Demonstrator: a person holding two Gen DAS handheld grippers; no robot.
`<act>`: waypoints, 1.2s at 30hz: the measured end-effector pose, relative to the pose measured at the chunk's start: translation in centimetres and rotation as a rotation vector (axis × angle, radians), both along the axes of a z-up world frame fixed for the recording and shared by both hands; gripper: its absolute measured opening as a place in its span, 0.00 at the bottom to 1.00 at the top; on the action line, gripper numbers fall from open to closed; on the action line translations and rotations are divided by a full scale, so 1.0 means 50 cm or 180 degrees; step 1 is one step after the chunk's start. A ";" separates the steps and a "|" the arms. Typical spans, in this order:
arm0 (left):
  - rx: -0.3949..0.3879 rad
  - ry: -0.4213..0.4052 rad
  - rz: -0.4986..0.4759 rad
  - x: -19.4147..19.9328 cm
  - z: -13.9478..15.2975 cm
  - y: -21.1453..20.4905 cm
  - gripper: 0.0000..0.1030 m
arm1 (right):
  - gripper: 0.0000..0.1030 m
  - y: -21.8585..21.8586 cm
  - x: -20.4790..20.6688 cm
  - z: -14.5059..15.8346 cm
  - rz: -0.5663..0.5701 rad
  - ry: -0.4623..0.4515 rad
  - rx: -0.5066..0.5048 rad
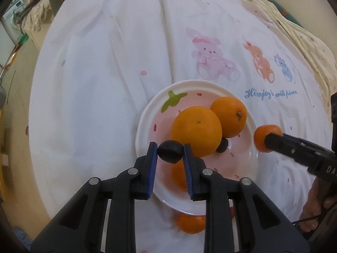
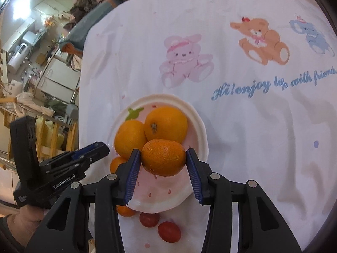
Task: Organize fruits
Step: 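Release the plum onto the plate with the left tool while the right tool releases the tangerine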
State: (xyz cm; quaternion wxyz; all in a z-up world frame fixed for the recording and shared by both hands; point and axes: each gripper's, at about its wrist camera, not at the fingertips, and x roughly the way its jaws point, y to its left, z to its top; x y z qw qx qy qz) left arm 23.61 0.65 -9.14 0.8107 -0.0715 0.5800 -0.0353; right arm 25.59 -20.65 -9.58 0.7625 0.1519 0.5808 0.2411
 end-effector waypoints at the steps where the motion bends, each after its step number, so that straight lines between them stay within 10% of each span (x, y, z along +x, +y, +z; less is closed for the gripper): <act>1: 0.0016 0.0011 0.0001 0.001 -0.002 0.000 0.21 | 0.46 0.001 -0.001 -0.003 0.0003 0.0013 -0.0004; 11: -0.0072 0.0088 0.0147 0.004 -0.012 0.021 0.21 | 0.47 -0.004 0.000 -0.025 -0.0044 0.0123 -0.0062; 18: -0.0087 0.0069 0.0181 0.003 -0.007 0.024 0.45 | 0.48 -0.006 0.000 -0.025 -0.0081 0.0130 -0.0044; 21: -0.0047 0.0046 0.0209 0.000 -0.003 0.024 0.56 | 0.65 -0.009 0.000 -0.015 -0.0118 0.0076 -0.0029; 33: 0.0168 -0.0204 0.0164 -0.013 0.033 0.012 0.63 | 0.71 -0.015 0.001 0.014 -0.0169 -0.0037 0.0014; 36: 0.0198 -0.0326 0.0138 -0.022 0.049 0.008 0.63 | 0.85 -0.019 -0.005 0.037 -0.0213 -0.0183 0.0068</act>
